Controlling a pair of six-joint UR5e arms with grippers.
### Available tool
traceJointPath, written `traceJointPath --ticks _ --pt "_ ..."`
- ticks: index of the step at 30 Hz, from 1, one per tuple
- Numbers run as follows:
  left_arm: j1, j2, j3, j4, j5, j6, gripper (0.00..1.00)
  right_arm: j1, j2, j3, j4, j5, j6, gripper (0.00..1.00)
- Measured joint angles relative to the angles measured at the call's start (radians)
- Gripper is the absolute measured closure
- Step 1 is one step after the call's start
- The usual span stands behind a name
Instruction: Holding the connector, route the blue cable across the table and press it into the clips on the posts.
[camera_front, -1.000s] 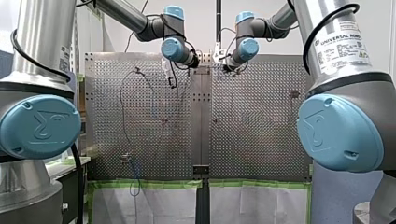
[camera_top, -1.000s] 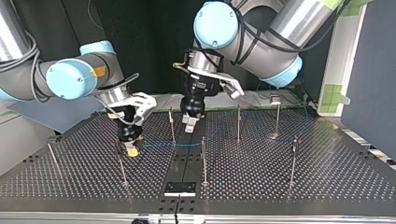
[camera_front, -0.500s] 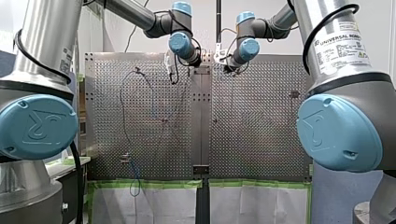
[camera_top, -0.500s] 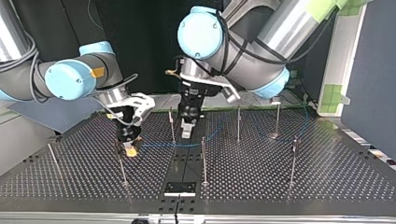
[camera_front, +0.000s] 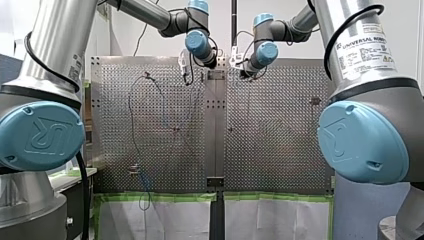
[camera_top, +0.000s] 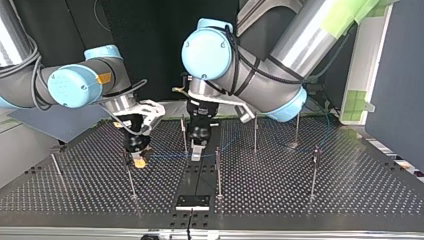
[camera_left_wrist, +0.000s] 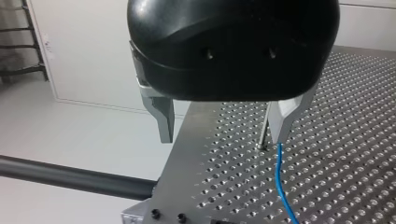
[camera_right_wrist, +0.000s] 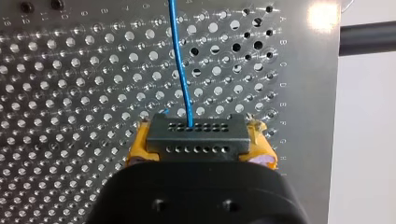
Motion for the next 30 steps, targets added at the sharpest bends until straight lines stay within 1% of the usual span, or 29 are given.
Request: traceJointPath --ticks 5,9,13,18,23,27,30 --pt "-0.004 -0.019 0.028 -0.013 0.004 0.003 0.0 0.0 0.001 0.0 0.0 0.0 -0.001 1.0" --pt "0.0 -0.027 0.034 -0.013 0.014 0.003 0.0 -0.001 0.001 0.0 0.0 0.0 0.0 1.0" --pt "0.001 -0.053 0.037 -0.025 0.013 0.007 0.0 -0.003 0.001 0.0 -0.001 0.0 0.0 1.0" --pt "0.002 -0.081 0.038 0.002 0.009 0.006 0.0 -0.003 0.002 0.0 -0.002 -0.001 0.0 1.0" --pt "0.004 -0.086 0.053 0.029 0.008 0.002 0.0 -0.004 0.002 0.0 -0.002 -0.002 0.0 1.0" --pt "0.005 -0.094 0.069 0.032 0.009 0.0 0.0 -0.004 0.002 0.0 -0.002 -0.002 0.0 1.0" --pt "0.001 -0.112 0.089 0.016 0.009 0.0 0.0 -0.004 0.002 0.0 -0.002 -0.002 0.0 1.0"
